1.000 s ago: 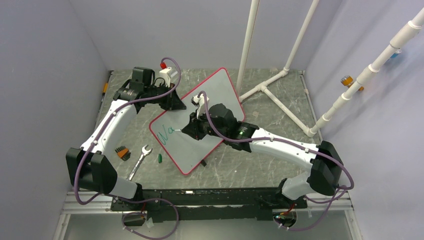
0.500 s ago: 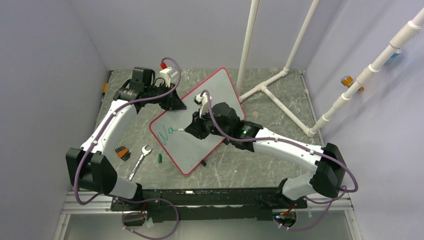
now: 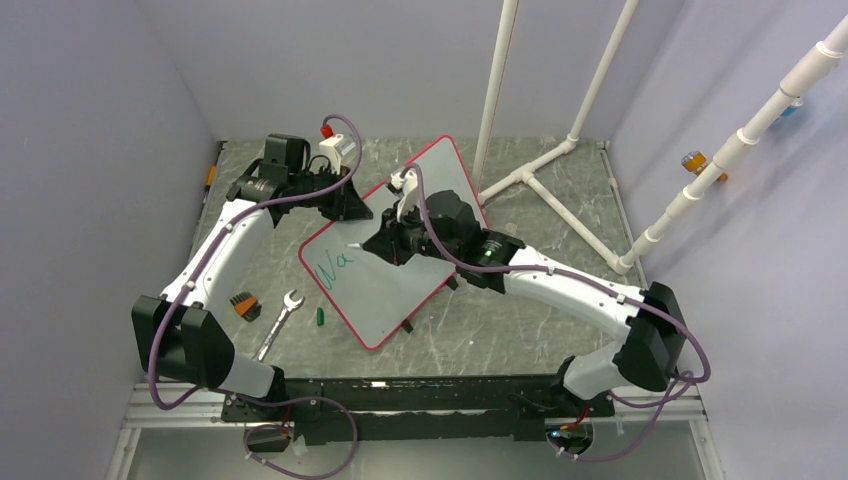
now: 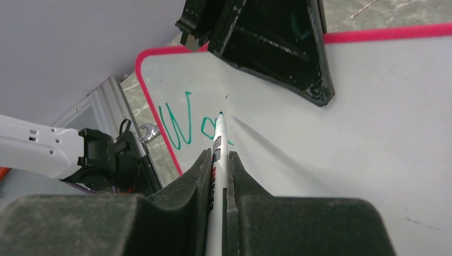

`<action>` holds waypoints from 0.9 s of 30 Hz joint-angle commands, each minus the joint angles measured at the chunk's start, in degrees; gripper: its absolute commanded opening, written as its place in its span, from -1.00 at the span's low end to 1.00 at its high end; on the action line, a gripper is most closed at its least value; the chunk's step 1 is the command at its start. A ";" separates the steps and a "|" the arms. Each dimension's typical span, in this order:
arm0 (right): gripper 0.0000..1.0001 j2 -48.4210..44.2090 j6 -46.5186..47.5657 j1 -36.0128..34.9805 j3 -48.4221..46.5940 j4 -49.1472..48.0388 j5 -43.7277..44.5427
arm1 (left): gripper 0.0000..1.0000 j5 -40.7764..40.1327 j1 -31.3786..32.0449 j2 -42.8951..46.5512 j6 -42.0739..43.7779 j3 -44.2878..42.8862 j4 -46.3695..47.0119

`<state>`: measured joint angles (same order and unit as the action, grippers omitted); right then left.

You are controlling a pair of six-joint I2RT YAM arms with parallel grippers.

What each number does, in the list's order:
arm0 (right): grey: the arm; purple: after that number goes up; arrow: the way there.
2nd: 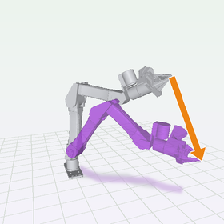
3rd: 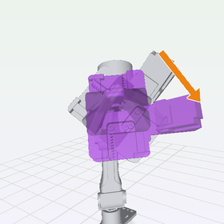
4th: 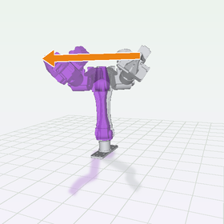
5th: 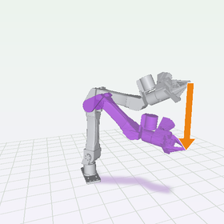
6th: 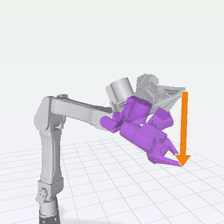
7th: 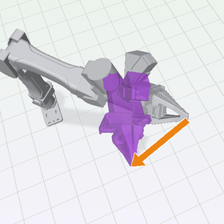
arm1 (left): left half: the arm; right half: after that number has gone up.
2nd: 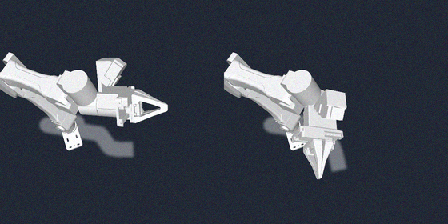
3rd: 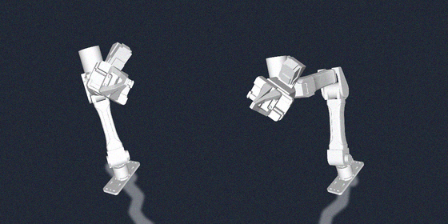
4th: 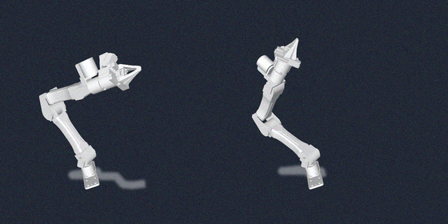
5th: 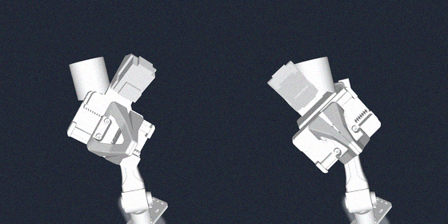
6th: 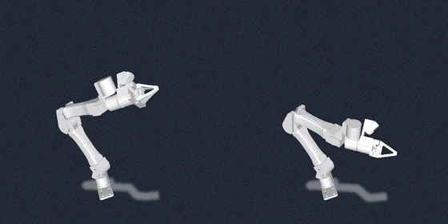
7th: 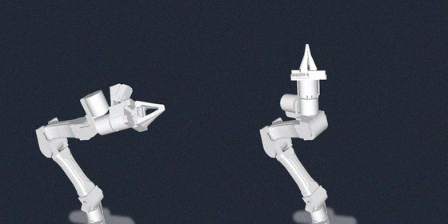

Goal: Write a sentence on the whiteboard

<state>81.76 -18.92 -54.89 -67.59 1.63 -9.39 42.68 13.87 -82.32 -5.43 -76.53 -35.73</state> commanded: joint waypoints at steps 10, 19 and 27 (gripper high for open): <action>-1.00 2.41 0.52 1.44 -0.38 -3.69 -1.40 | -1.00 -3.56 1.31 0.59 5.94 1.11 1.90; -1.00 0.91 0.30 1.59 4.48 -3.95 -0.97 | -1.00 -3.67 1.31 0.57 5.94 1.12 1.92; -1.00 0.32 -0.42 1.64 5.86 -4.46 -1.13 | -1.00 -3.61 1.34 0.49 5.96 1.03 1.83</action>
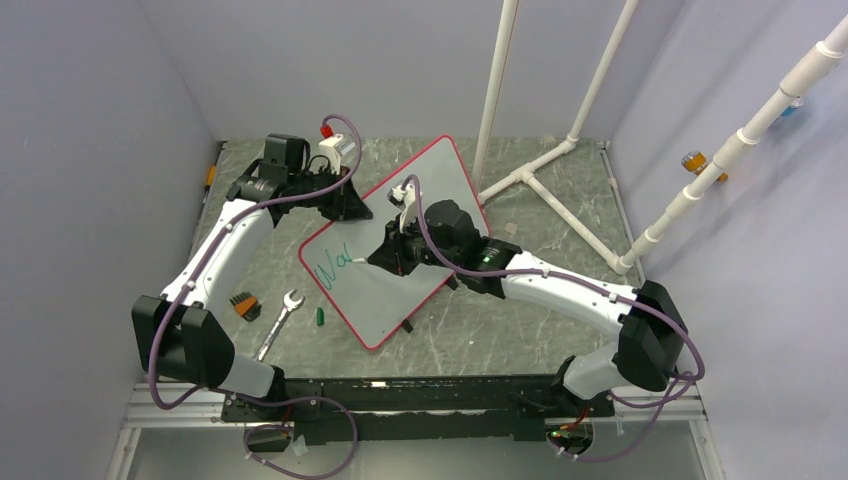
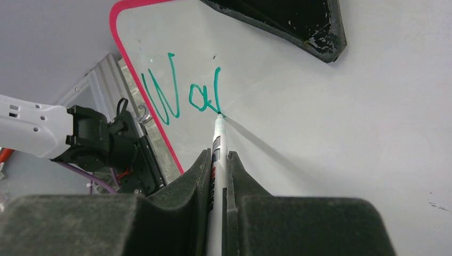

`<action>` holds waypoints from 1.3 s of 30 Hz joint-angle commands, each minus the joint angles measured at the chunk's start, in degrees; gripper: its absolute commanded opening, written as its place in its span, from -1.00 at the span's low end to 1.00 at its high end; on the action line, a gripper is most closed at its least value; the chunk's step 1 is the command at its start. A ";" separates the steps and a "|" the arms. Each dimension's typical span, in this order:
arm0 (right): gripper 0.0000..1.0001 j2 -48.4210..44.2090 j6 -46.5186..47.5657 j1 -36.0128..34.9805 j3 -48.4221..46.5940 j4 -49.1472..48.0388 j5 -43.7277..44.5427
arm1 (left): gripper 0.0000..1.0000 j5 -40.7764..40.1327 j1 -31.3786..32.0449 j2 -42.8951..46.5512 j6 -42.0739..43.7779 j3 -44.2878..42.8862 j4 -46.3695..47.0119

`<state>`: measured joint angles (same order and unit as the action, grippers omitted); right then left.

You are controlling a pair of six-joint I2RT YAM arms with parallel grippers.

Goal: Write a sentence on the whiteboard

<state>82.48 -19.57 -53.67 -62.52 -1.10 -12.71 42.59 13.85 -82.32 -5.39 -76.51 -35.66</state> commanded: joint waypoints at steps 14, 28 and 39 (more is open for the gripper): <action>-1.00 0.49 0.80 0.41 -4.11 -0.69 2.86 | -1.00 -3.46 1.34 0.42 5.87 1.10 1.89; -1.00 1.61 0.93 0.71 -6.71 -0.47 4.68 | -1.00 -3.59 1.56 0.50 5.95 1.10 1.73; -1.00 0.81 0.63 1.71 -8.21 0.69 4.10 | -1.00 -3.82 1.62 0.58 5.91 1.18 1.72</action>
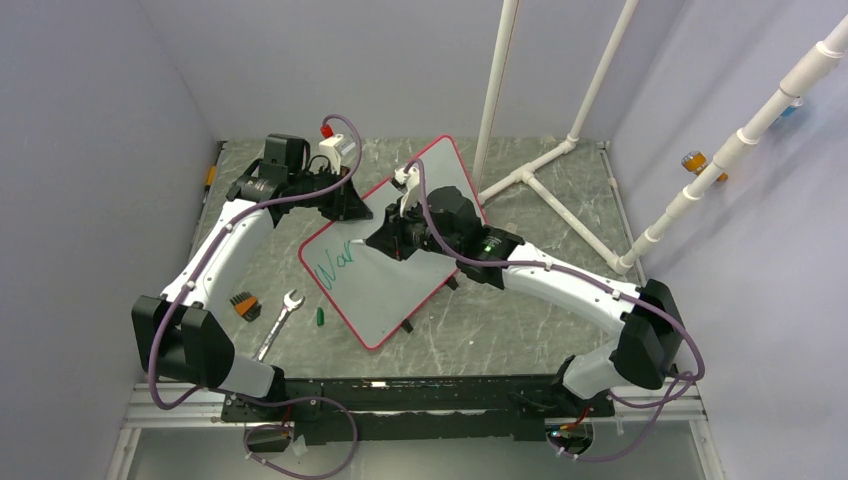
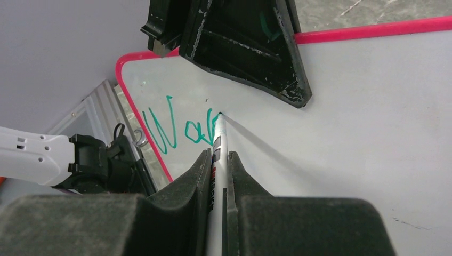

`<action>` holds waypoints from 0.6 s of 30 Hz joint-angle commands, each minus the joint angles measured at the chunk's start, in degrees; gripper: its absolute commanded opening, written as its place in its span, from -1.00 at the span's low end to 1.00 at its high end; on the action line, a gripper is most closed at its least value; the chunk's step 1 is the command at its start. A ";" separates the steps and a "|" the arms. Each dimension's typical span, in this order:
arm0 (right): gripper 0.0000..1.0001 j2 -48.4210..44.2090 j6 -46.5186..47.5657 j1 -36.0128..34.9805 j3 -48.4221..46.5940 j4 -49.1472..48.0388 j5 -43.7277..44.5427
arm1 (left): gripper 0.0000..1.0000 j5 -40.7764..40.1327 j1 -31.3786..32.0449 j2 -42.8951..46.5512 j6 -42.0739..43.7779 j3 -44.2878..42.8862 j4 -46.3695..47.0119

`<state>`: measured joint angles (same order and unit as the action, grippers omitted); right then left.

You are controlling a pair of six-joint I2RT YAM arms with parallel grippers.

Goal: Write a sentence on the whiteboard

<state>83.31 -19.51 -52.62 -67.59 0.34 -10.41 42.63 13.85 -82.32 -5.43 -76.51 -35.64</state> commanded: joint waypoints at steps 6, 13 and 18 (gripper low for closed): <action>-1.00 -4.01 0.03 0.66 -2.18 -0.89 1.04 | -1.00 -3.93 1.61 0.85 5.96 1.17 1.85; -1.00 -5.71 0.14 0.77 0.90 -1.25 2.20 | -1.00 -3.95 1.62 0.63 5.91 1.17 1.79; -1.00 -5.11 0.00 0.83 1.60 -1.69 2.16 | -1.00 -4.00 1.71 0.54 6.02 1.28 1.68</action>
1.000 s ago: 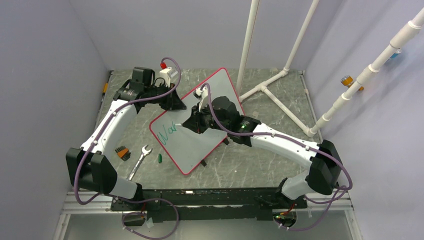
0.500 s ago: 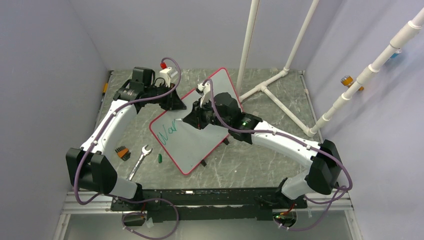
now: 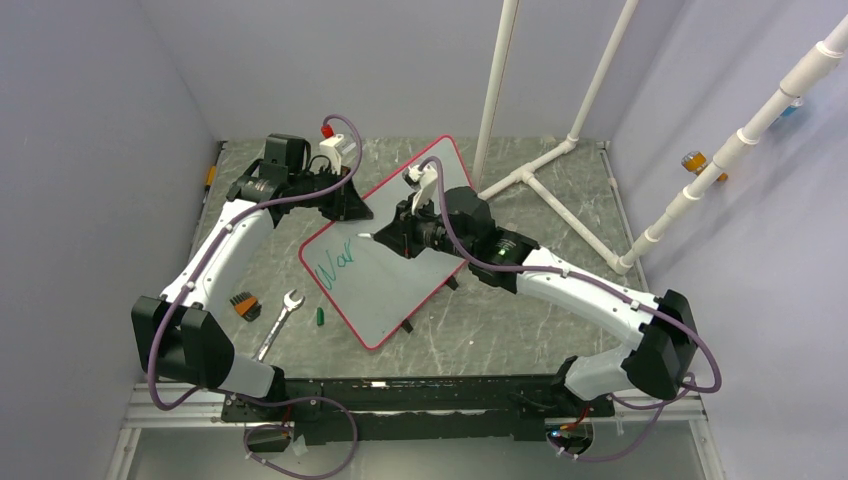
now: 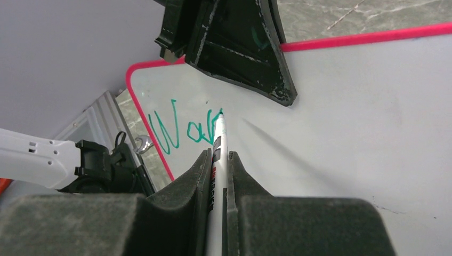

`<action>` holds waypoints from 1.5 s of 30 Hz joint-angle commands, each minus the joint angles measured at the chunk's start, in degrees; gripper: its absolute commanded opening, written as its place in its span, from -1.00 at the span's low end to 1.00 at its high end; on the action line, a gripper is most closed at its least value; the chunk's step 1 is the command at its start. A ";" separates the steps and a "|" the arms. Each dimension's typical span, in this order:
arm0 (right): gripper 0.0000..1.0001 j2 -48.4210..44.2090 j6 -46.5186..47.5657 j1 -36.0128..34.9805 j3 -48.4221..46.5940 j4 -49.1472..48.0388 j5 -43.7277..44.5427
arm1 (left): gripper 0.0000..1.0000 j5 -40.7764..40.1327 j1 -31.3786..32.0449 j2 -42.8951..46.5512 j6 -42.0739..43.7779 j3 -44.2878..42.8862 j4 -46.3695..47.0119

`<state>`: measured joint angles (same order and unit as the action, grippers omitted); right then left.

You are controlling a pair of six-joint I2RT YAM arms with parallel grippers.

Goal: Write a sentence on the whiteboard

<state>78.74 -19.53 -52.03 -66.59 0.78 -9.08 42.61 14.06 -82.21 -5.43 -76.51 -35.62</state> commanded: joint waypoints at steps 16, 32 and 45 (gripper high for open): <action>-1.00 3.32 0.80 0.59 -1.83 -1.85 -0.55 | -1.00 -4.38 1.76 0.21 6.31 1.19 1.46; -1.00 1.01 -0.75 0.58 4.60 -2.67 -0.01 | -1.00 -4.43 1.75 0.01 6.30 1.00 1.41; -1.00 0.95 -0.34 0.61 2.19 -1.23 0.12 | -1.00 -4.38 1.76 -0.16 6.31 1.10 1.36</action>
<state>80.34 -20.16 -51.72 -61.91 -0.03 -9.78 42.37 14.13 -82.21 -5.41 -76.51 -35.62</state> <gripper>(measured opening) 0.123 0.066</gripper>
